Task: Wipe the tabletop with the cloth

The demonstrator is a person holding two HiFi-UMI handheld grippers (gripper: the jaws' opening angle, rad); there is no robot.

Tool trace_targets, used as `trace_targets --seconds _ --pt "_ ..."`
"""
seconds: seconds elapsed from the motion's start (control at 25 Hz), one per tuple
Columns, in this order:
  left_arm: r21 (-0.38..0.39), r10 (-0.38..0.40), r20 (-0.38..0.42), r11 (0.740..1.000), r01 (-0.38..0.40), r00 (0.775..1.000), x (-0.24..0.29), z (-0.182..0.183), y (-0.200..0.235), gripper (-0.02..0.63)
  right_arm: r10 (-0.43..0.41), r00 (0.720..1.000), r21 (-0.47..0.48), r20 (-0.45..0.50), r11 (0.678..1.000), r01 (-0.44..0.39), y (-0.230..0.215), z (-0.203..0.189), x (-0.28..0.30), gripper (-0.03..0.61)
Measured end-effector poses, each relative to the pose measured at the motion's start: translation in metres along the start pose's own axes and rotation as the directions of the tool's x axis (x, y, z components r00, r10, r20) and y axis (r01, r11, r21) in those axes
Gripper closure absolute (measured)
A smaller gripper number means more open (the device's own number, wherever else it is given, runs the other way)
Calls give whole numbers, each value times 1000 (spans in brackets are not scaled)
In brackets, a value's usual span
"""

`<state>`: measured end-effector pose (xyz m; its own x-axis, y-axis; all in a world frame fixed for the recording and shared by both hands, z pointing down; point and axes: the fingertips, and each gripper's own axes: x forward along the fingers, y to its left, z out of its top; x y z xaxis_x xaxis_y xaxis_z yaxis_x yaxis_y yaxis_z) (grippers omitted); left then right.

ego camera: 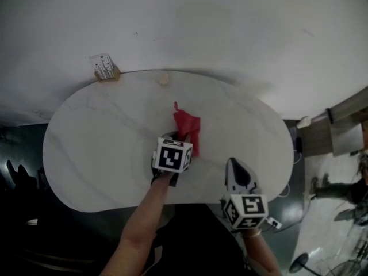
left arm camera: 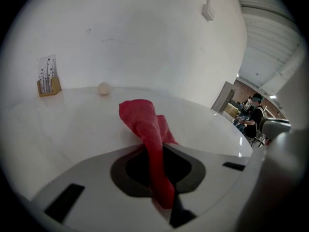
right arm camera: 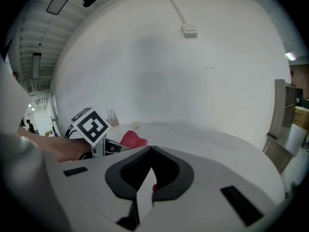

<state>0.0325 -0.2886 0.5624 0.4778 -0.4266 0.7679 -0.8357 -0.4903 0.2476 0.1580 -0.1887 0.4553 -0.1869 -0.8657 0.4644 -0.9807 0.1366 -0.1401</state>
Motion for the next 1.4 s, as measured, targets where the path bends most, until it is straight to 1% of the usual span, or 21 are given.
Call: trace_targets --seconds 0.08,0.2,0.36,0.48,0.64,0.76,0.88,0.96,1.08,1.2,1.4 --pt "-27 33 1 999 -32 999 -7 -6 20 569 23 1000 -7 -10 1000 -23 7 -1 7 575" --pt "-86 101 29 991 -98 994 -25 -13 54 569 81 997 -26 -13 996 -81 24 3 17 575" --pt "-167 199 32 967 -191 979 -55 -31 102 569 143 989 -50 -29 988 -145 48 6 31 575" --pt "-232 268 29 939 -254 963 -79 -50 137 568 200 979 -81 -37 976 -202 69 11 40 575" --pt "-306 368 22 888 -344 929 -111 -78 178 569 247 967 -106 -65 962 -253 89 6 51 575" --pt "-357 414 18 853 -381 910 -132 -97 195 569 274 959 -132 -77 950 -282 99 4 52 575" --pt "-374 465 -3 820 -432 885 -154 -109 208 569 298 951 -140 -82 941 -307 109 4 52 575" --pt "-409 490 0 796 -447 872 -167 -116 215 569 313 946 -145 -83 935 -322 115 4 52 575" --pt "-468 512 38 768 -437 858 -184 -123 219 569 331 941 -151 -76 929 -339 122 6 49 575" --pt "-480 541 90 759 -440 836 -204 -120 220 569 347 936 -160 -59 922 -352 129 10 47 575" --pt "-472 571 155 760 -447 806 -234 -113 212 569 365 931 -178 -29 914 -364 138 17 38 575"
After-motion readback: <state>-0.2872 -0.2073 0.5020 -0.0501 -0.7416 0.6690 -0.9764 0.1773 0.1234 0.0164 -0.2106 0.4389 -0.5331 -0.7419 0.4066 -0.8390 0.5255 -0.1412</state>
